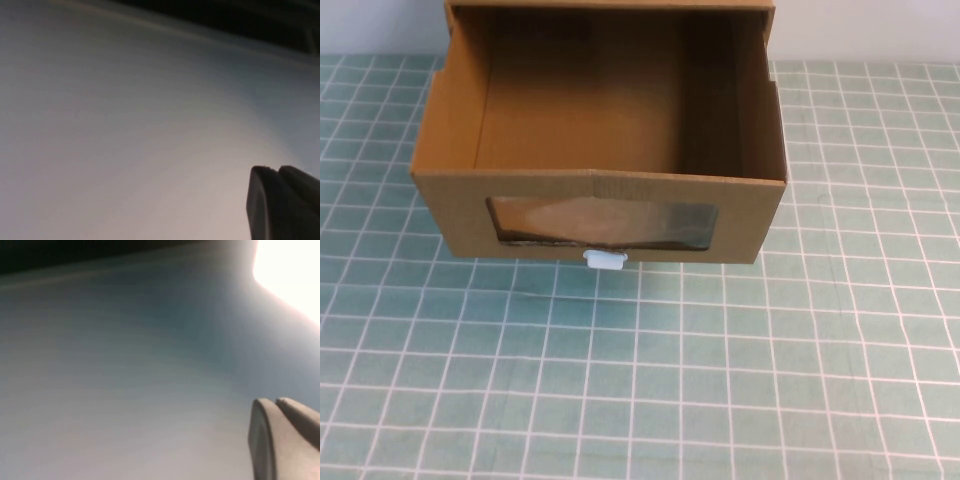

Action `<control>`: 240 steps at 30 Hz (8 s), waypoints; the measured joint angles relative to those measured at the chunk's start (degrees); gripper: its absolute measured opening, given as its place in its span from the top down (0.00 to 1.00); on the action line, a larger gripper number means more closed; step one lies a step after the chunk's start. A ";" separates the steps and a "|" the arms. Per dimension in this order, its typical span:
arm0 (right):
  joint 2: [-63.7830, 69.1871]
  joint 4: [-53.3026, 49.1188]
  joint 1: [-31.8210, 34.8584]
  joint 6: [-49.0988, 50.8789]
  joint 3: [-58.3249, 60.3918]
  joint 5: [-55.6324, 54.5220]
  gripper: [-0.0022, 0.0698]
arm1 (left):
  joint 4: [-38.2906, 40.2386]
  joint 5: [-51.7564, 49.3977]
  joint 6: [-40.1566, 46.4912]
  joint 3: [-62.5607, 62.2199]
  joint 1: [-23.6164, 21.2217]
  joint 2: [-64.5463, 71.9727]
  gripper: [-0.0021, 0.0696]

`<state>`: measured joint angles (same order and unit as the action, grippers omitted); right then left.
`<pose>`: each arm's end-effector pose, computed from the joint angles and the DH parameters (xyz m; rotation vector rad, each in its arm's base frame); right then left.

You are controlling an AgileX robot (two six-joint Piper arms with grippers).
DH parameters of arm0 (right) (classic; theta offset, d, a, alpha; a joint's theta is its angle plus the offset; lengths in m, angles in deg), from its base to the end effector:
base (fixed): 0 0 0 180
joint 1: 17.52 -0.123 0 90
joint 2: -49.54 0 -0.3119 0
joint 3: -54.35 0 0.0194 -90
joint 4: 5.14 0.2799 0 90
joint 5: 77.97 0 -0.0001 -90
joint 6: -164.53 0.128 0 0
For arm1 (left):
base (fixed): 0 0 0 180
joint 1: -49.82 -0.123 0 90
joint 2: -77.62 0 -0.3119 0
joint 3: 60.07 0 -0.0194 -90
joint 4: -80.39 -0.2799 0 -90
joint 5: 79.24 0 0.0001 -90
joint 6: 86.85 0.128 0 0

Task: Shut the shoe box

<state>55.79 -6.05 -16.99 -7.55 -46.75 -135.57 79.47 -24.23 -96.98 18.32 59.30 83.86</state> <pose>0.0265 0.0015 0.3134 0.0203 0.4809 0.1214 0.0295 -0.0066 0.3136 0.0124 0.5194 -0.3290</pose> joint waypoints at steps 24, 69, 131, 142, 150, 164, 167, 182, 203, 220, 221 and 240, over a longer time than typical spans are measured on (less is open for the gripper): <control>30.89 5.70 0.00 11.36 -75.14 72.65 0.99 | -0.12 -71.17 -0.98 -64.43 0.00 23.18 0.98; 73.57 -11.65 -47.31 -22.66 -71.06 97.31 0.99 | 36.54 -114.83 34.08 -116.74 0.00 105.62 0.98; 110.14 -92.73 -45.80 44.22 -82.19 79.01 0.99 | 42.83 -115.74 37.46 -118.67 -0.11 111.91 0.98; 113.75 -94.14 -44.90 44.45 -87.67 77.25 0.99 | 42.72 -115.99 37.50 -118.67 -0.11 111.91 0.98; 115.35 -94.14 -43.89 44.45 -89.76 76.31 0.99 | 42.72 -115.88 37.72 -118.67 -0.11 111.91 0.98; 105.10 -84.93 -45.40 44.45 -82.06 71.05 0.99 | 41.30 -116.40 38.56 -118.47 -0.67 109.38 0.98; 100.76 -80.74 -46.40 44.30 -80.42 73.50 0.99 | 41.16 -116.40 38.56 -118.47 -0.67 107.33 0.98; 90.77 -47.04 -42.24 3.73 -89.25 110.77 0.99 | 29.22 -120.34 34.25 -118.17 -0.67 85.97 0.98; 40.59 -29.58 -31.32 25.73 -50.22 79.34 0.99 | 20.21 -92.31 33.49 -58.43 -0.67 33.50 0.98; 9.49 -36.82 -31.06 32.89 -21.46 88.81 0.99 | 19.96 -83.78 29.16 -22.48 -0.67 10.85 0.98; 8.77 -36.82 -31.06 32.99 -20.15 88.22 0.99 | 19.96 -83.22 29.03 -21.35 -0.67 10.85 0.98; 7.99 -36.71 -31.06 32.99 -16.07 88.26 0.99 | 19.96 -75.10 27.49 -14.51 -0.67 10.85 0.98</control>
<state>63.78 -42.76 -48.05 25.44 -62.82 -47.31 99.43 -99.33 -69.49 3.80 58.63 94.71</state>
